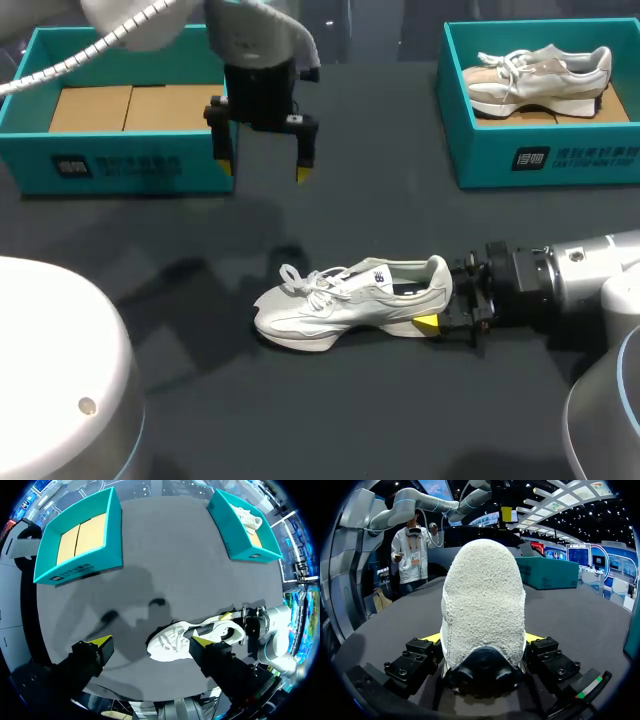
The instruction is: Take the shoe out of the shoebox, open the shoe tongue, remove and reinsert the insole, then place the shoe into the shoebox
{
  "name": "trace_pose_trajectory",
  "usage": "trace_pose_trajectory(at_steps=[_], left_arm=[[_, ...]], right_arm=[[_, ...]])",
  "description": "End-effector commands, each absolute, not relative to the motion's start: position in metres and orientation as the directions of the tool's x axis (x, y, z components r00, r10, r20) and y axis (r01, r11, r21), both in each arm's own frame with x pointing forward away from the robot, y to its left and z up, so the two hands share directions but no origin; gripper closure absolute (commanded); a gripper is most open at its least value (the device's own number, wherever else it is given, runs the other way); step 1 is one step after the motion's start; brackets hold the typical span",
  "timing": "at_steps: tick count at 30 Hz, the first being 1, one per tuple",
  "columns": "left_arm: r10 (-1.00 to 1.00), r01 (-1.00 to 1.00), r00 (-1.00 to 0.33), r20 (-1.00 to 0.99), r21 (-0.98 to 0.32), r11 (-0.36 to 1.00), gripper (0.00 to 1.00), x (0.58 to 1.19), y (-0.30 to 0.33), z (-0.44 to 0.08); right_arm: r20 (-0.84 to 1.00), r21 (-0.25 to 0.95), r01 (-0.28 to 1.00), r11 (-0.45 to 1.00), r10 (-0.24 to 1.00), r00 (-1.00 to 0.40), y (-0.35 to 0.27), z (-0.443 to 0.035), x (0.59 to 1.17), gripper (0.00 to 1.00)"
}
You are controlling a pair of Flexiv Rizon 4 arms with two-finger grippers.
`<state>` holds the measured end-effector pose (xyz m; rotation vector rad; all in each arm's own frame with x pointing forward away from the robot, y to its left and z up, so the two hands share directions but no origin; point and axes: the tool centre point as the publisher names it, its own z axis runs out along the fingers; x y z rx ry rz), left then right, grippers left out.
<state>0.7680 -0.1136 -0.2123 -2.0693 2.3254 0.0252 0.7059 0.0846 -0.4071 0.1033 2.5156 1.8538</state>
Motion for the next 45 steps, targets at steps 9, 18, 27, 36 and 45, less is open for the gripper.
trace_pose_trajectory(at_steps=[9, 18, 27, 36, 45], left_arm=[[-0.995, -0.999, -0.036, -0.093, -0.022, 0.039, 0.0, 0.734, -0.181, -0.229], [-0.993, -1.0, -0.014, -0.119, 0.004, 0.014, 0.0, 0.727, -0.188, -0.236], [-0.984, -0.995, 0.043, -0.171, 0.079, -0.057, 0.0, 0.71, -0.224, -0.252], [-0.971, -0.99, 0.063, -0.233, 0.109, -0.091, 0.0, 0.702, -0.252, -0.27], [-0.956, -0.986, 0.061, -0.289, 0.134, -0.104, 0.0, 0.694, -0.259, -0.294]], right_arm=[[0.027, 0.953, 0.045, 0.299, 0.064, -0.998, 0.088, -0.408, 0.704, 1.0], [0.027, 0.953, 0.045, 0.299, 0.064, -0.998, 0.088, -0.408, 0.704, 1.0], [0.027, 0.953, 0.045, 0.299, 0.064, -0.998, 0.088, -0.408, 0.704, 1.0], [0.027, 0.953, 0.045, 0.299, 0.064, -0.998, 0.088, -0.408, 0.704, 1.0], [0.027, 0.953, 0.045, 0.299, 0.064, -0.998, 0.088, -0.408, 0.704, 1.0]])
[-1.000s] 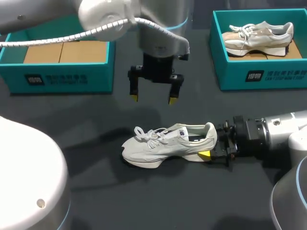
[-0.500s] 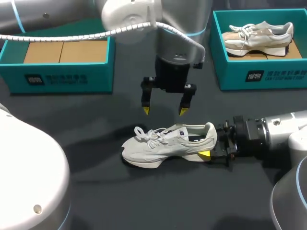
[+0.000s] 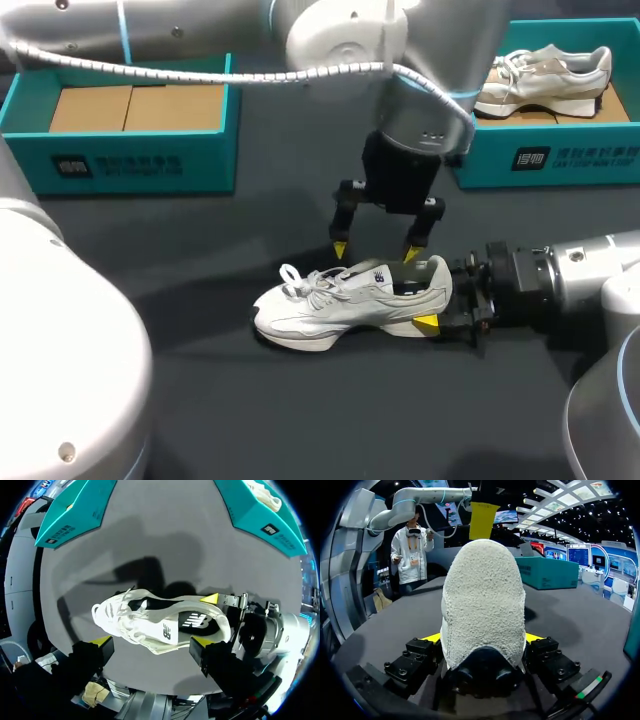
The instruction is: Take the shoe out of the shoebox, open the shoe tongue, remove and reinsert the insole, then place the shoe into the shoebox
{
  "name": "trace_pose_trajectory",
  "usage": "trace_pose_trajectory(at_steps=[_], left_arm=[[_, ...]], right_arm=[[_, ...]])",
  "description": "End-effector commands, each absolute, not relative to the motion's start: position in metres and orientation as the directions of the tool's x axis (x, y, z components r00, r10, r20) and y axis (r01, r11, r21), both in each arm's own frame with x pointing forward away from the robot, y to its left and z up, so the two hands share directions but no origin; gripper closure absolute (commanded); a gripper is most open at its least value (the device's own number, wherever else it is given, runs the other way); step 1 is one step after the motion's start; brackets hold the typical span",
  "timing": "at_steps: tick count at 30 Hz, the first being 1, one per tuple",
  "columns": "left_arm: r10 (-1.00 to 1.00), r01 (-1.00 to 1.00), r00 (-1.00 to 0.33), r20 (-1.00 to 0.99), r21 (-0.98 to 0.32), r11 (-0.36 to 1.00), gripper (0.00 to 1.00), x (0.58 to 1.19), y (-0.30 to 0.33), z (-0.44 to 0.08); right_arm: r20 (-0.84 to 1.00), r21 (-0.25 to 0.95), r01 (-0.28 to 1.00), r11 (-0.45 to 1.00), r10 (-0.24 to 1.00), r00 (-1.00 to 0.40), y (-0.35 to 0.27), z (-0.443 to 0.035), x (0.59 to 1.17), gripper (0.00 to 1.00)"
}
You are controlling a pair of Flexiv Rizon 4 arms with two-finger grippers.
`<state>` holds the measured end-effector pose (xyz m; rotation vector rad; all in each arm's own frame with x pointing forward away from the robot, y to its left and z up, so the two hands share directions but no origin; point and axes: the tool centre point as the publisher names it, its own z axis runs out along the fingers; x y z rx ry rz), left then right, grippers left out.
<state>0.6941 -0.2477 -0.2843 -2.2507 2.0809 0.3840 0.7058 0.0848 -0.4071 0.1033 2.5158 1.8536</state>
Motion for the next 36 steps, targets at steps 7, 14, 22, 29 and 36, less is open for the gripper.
trace_pose_trajectory(at_steps=[7, 14, 22, 29, 36], left_arm=[[-0.944, -0.984, 0.064, -0.325, 0.139, -0.115, 0.0, 0.693, -0.257, -0.31], [-0.927, -0.987, 0.045, -0.372, 0.13, -0.1, 0.02, 0.682, -0.259, -0.322], [-0.9, -0.986, 0.056, -0.433, 0.115, -0.117, 0.09, 0.676, -0.254, -0.331], [-0.881, -0.983, 0.063, -0.469, 0.126, -0.137, 0.29, 0.675, -0.247, -0.336], [-0.878, -0.983, 0.063, -0.475, 0.124, -0.137, 0.5, 0.674, -0.24, -0.33]], right_arm=[[0.027, 0.953, 0.045, 0.299, 0.064, -0.998, 0.088, -0.408, 0.704, 1.0], [0.027, 0.953, 0.045, 0.299, 0.064, -0.998, 0.088, -0.408, 0.704, 1.0], [0.027, 0.953, 0.045, 0.299, 0.064, -0.998, 0.088, -0.408, 0.704, 1.0], [0.027, 0.953, 0.045, 0.299, 0.064, -0.998, 0.088, -0.408, 0.704, 1.0], [0.027, 0.953, 0.045, 0.299, 0.064, -0.998, 0.088, -0.408, 0.704, 1.0]])
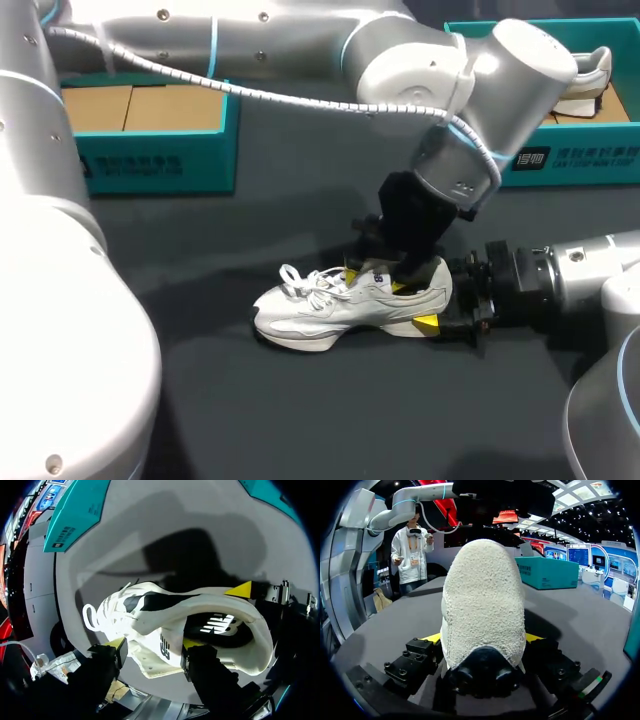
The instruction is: Take the shoe out of the shoebox, open the shoe tongue, remove and reinsert the insole, then place the shoe into the shoebox
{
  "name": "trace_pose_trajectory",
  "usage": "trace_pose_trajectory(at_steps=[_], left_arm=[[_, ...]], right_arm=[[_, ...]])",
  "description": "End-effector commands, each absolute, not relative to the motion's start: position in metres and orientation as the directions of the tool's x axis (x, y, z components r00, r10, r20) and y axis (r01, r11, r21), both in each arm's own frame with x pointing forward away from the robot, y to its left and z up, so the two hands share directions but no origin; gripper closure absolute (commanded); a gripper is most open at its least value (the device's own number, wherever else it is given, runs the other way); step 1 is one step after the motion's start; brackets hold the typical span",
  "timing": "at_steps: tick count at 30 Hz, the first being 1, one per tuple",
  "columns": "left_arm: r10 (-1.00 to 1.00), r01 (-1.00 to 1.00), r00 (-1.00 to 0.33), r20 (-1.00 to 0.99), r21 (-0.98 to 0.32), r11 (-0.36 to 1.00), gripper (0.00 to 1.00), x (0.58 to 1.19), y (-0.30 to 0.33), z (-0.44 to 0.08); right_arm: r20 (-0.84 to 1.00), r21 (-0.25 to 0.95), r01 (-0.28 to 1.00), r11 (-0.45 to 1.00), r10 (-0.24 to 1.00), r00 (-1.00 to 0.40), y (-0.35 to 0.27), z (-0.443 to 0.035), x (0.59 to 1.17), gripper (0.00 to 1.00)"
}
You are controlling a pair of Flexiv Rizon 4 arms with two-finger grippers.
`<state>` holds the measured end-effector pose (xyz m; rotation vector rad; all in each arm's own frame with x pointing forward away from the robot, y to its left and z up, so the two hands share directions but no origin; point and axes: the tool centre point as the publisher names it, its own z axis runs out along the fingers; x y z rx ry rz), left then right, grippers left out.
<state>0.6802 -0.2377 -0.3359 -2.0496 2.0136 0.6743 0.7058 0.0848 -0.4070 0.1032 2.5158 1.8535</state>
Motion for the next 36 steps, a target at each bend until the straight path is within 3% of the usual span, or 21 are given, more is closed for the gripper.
trace_pose_trajectory(at_steps=[1, 6, 13, 27, 36], left_arm=[[-0.878, -0.983, 0.065, -0.474, 0.119, -0.137, 0.51, 0.674, -0.24, -0.328], [-0.88, -0.986, 0.07, -0.469, 0.1, -0.132, 0.62, 0.672, -0.235, -0.321], [-0.887, -0.988, 0.096, -0.451, 0.064, -0.139, 1.0, 0.669, -0.226, -0.315], [-0.934, -0.979, 0.188, -0.304, 0.013, -0.201, 1.0, 0.663, -0.176, -0.298], [-0.929, -0.972, 0.204, -0.308, 0.046, -0.229, 1.0, 0.666, -0.149, -0.315]], right_arm=[[0.027, 0.953, 0.045, 0.299, 0.064, -0.998, 0.088, -0.408, 0.704, 1.0], [0.027, 0.953, 0.045, 0.299, 0.064, -0.998, 0.088, -0.408, 0.704, 1.0], [0.027, 0.953, 0.045, 0.299, 0.064, -0.998, 0.088, -0.408, 0.704, 1.0], [0.027, 0.953, 0.045, 0.299, 0.064, -0.998, 0.088, -0.408, 0.704, 1.0], [0.027, 0.953, 0.045, 0.299, 0.064, -0.998, 0.088, -0.408, 0.704, 1.0]])
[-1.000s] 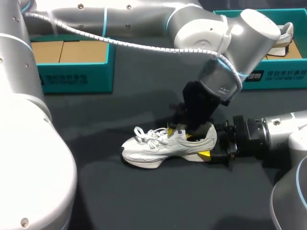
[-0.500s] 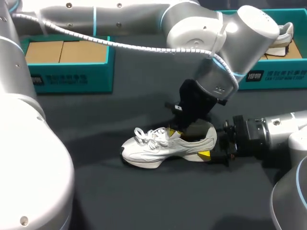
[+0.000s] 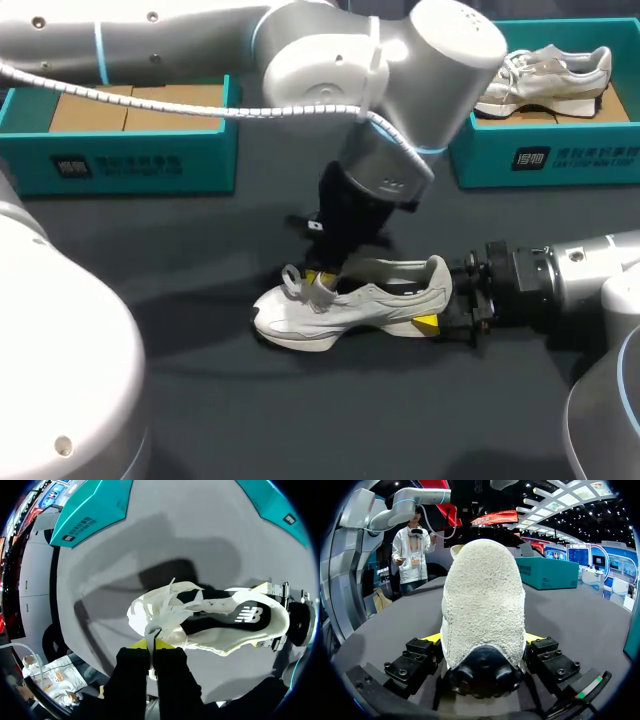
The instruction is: Take the shoe out of the shoebox, open the shoe tongue, remove and reinsert the insole, then place the shoe into the shoebox
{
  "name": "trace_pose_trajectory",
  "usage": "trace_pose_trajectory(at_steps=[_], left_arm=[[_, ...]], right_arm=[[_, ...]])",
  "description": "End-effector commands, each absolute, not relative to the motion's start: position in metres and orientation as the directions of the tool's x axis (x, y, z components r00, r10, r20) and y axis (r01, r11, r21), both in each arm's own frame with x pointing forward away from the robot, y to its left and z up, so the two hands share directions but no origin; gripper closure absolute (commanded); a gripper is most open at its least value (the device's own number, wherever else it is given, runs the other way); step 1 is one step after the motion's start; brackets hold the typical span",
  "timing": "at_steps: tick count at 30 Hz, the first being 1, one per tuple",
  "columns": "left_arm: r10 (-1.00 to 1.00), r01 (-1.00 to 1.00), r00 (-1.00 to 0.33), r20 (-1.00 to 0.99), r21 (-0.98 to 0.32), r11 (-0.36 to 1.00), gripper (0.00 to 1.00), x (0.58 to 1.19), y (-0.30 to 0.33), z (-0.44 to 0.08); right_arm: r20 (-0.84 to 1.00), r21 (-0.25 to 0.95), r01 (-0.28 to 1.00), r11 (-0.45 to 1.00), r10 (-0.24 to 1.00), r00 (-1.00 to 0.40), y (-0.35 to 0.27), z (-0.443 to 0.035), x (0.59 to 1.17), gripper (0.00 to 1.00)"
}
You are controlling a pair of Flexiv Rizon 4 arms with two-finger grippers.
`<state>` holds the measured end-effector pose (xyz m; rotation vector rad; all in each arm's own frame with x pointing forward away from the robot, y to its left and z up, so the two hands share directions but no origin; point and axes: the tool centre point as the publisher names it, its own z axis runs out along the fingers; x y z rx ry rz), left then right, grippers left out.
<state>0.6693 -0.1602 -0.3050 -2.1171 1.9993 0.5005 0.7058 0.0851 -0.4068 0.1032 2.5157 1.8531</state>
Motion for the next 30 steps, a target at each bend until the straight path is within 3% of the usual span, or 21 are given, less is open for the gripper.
trace_pose_trajectory(at_steps=[1, 5, 10, 18, 20, 23, 26, 30], left_arm=[[-0.927, -0.971, 0.204, -0.314, 0.054, -0.232, 1.0, 0.665, -0.147, -0.318], [-0.922, -0.971, 0.199, -0.332, 0.063, -0.232, 1.0, 0.664, -0.141, -0.326], [-0.913, -0.969, 0.191, -0.361, 0.077, -0.234, 0.84, 0.662, -0.133, -0.338], [-0.899, -0.969, 0.181, -0.398, 0.085, -0.233, 0.51, 0.652, -0.117, -0.343], [-0.896, -0.97, 0.179, -0.405, 0.079, -0.23, 0.34, 0.65, -0.113, -0.341], [-0.892, -0.973, 0.176, -0.416, 0.064, -0.222, 0.23, 0.648, -0.111, -0.337], [-0.895, -0.976, 0.174, -0.41, 0.045, -0.211, 0.19, 0.647, -0.111, -0.329], [-0.92, -0.981, 0.183, -0.346, 0.002, -0.195, 0.24, 0.652, -0.118, -0.306]], right_arm=[[0.027, 0.953, 0.045, 0.299, 0.064, -0.998, 0.088, -0.408, 0.704, 1.0], [0.027, 0.953, 0.045, 0.299, 0.064, -0.998, 0.088, -0.408, 0.704, 1.0], [0.027, 0.953, 0.045, 0.299, 0.064, -0.998, 0.088, -0.408, 0.704, 1.0], [0.027, 0.953, 0.045, 0.299, 0.064, -0.998, 0.088, -0.408, 0.704, 1.0], [0.027, 0.953, 0.045, 0.299, 0.064, -0.998, 0.088, -0.408, 0.704, 1.0], [0.027, 0.953, 0.045, 0.299, 0.064, -0.998, 0.088, -0.408, 0.704, 1.0], [0.027, 0.953, 0.045, 0.299, 0.064, -0.998, 0.088, -0.408, 0.704, 1.0], [0.027, 0.953, 0.045, 0.299, 0.064, -0.998, 0.088, -0.408, 0.704, 1.0]])
